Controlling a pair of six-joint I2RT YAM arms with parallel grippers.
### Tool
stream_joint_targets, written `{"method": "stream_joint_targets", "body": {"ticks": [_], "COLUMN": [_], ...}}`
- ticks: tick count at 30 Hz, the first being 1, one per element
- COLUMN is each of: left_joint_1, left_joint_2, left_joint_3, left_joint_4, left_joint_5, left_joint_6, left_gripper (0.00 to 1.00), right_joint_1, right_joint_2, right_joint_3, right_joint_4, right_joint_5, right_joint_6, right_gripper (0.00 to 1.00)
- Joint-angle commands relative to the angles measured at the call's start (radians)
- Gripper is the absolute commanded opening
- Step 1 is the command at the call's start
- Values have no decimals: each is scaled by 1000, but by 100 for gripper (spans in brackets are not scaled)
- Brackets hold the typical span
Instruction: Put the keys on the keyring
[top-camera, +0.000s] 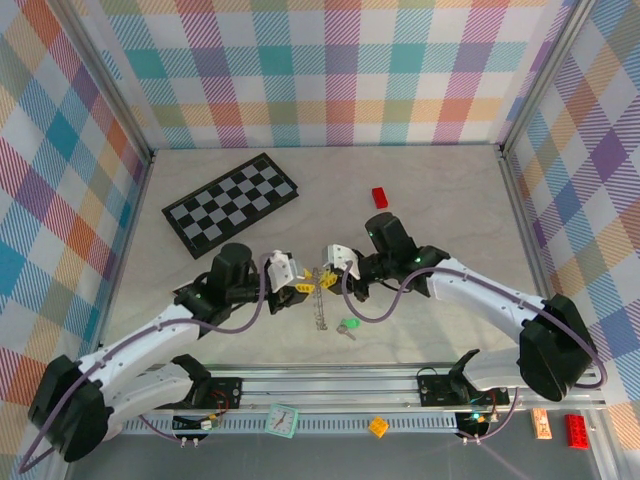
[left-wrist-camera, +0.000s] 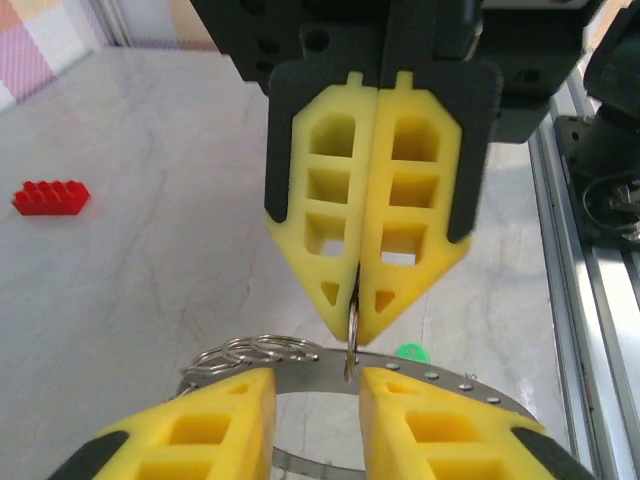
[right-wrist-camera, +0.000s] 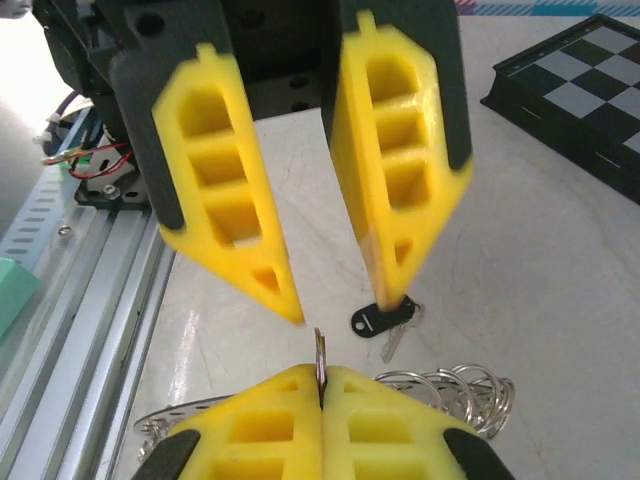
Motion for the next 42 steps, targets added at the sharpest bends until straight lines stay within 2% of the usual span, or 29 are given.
{"method": "stream_joint_targets", "body": {"ticks": [1,4,8,20,26,36,42], "left_joint_1": [-3,-3,-3,-2,-3,-3,-3], "left_joint_2": [-76,-104,-87,1,34,34,34], "left_joint_3": [-90,-170,-208,-188,-185,-179,-173], "left_joint_4": [238,410,515,594,653,659,665], "left_joint_5": [-19,-27,19,107,116,124,124], "left_joint_6": [-130,-220,-287,-318,-335,-338,-337], "left_gripper": [30,33,34,25,22,22,16], "right_joint_1": [-25,-34,-37,-37,-36,-28,-23], "right_joint_2": [-41,-49,-54,-41,-33,-24,-17], "right_joint_3": [-29,-51,-76,-84,-82,-74,-66], "right_joint_4": [118,176,260,385,378,352,319], "right_joint_5": [-125,-164,-197,-277,-281,-266,-275], "right_joint_6": [55,90,137,237,244,227,214], "right_gripper": [0,0,0,0,0,0,0]}}
